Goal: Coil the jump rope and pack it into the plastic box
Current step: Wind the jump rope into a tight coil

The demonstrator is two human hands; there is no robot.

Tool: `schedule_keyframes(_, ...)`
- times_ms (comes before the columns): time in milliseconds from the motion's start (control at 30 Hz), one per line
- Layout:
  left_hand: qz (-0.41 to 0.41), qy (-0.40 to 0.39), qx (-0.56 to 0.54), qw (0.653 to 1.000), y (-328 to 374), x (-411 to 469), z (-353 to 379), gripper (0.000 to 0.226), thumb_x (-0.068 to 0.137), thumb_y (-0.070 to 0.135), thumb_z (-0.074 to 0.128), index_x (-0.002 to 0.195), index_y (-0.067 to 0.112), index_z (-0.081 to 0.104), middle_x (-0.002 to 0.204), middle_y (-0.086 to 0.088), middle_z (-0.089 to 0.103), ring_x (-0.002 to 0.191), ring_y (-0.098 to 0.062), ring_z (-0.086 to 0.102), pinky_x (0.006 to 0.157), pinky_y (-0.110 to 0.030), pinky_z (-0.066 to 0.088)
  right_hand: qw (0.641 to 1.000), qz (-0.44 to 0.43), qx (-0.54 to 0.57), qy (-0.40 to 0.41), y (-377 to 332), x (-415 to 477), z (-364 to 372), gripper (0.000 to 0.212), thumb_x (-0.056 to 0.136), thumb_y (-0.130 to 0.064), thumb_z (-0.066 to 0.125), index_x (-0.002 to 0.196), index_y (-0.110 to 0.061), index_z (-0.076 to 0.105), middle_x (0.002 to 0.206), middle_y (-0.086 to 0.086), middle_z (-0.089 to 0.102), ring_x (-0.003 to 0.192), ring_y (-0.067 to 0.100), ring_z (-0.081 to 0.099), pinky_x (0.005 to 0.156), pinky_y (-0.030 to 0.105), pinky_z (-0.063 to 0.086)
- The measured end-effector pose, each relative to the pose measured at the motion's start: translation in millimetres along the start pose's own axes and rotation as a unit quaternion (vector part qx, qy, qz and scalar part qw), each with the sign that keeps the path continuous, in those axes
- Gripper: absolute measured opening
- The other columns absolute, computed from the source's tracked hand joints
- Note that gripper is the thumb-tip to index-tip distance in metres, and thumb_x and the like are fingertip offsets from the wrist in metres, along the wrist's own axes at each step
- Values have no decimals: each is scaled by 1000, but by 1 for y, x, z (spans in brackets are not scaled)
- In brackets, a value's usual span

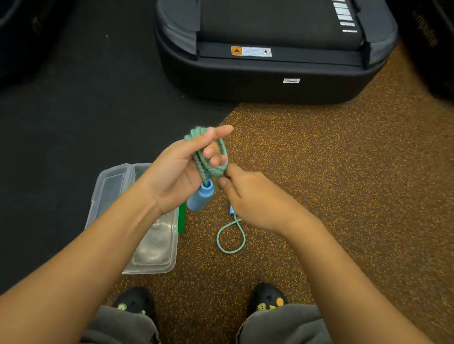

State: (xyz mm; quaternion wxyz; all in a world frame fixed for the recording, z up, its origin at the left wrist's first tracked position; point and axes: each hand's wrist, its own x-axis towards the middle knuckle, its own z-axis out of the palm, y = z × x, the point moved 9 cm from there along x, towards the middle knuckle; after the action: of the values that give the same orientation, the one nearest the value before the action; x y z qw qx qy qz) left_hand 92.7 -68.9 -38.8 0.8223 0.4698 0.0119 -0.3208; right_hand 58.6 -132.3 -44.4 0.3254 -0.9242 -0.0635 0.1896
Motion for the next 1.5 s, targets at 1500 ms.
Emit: schedule_keyframes(1500,-6,-3,-100,995,-2,2,-1,23,91,20,41,99,8,59,63,5,61,68,-10,65,75,-21,54,1000,16,3,10,4,2,-2,25,98,-26,32,107,-8,46,101,22,62,82,35,57,72,41,46)
